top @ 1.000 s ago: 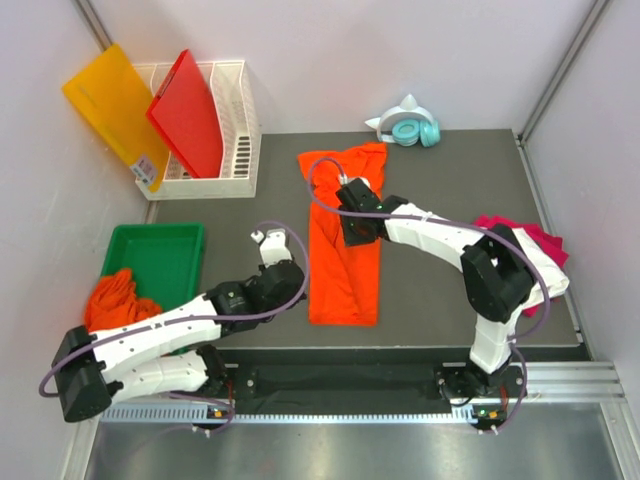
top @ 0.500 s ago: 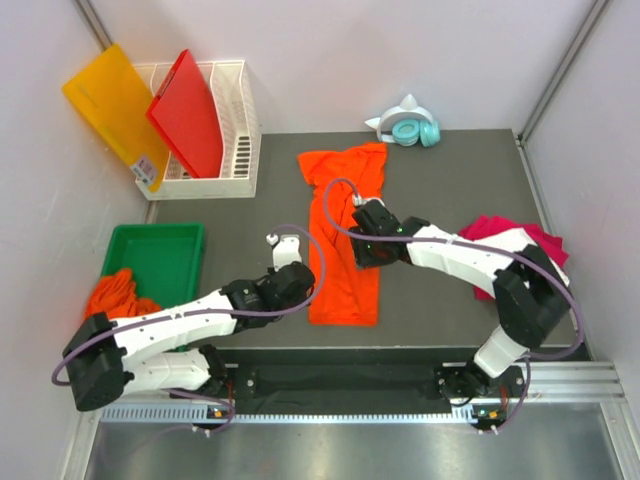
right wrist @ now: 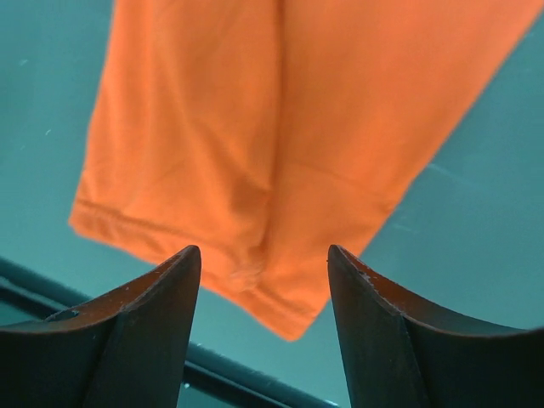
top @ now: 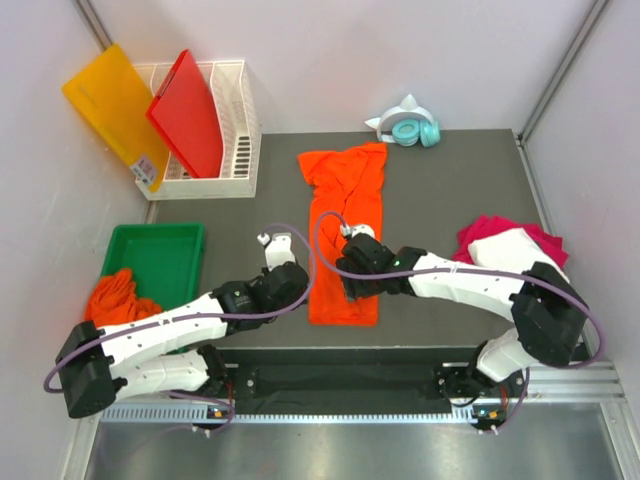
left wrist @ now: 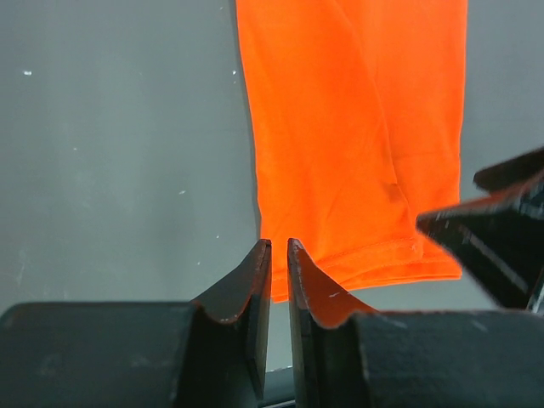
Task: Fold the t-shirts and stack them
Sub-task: Grab the bottom of the folded rectangular tshirt with both arms
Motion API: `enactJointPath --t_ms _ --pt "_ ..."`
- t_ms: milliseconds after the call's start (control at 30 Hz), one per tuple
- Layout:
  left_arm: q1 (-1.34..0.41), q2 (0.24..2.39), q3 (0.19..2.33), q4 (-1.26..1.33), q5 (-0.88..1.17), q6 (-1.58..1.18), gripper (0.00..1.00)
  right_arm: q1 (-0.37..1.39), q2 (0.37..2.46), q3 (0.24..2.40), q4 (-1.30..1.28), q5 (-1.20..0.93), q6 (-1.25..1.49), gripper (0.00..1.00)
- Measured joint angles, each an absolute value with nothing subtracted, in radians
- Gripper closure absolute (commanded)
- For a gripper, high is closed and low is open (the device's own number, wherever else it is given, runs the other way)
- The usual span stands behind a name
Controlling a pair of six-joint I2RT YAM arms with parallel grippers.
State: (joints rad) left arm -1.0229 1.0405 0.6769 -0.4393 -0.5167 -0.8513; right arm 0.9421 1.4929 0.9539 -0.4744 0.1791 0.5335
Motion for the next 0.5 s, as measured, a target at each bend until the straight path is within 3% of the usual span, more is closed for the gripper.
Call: enactJointPath --t_ms 200,500 --pt "-1.023 1.040 0.677 -0.458 -0.517 -0.878 0.82 0.984 1.493 0.934 -0.451 0.180 0.562 0.42" --pt "-1.023 1.040 0.665 -0.474 -0.517 -0.906 0.82 0.984 1.523 0.866 -0.398 0.173 0.581 0.60"
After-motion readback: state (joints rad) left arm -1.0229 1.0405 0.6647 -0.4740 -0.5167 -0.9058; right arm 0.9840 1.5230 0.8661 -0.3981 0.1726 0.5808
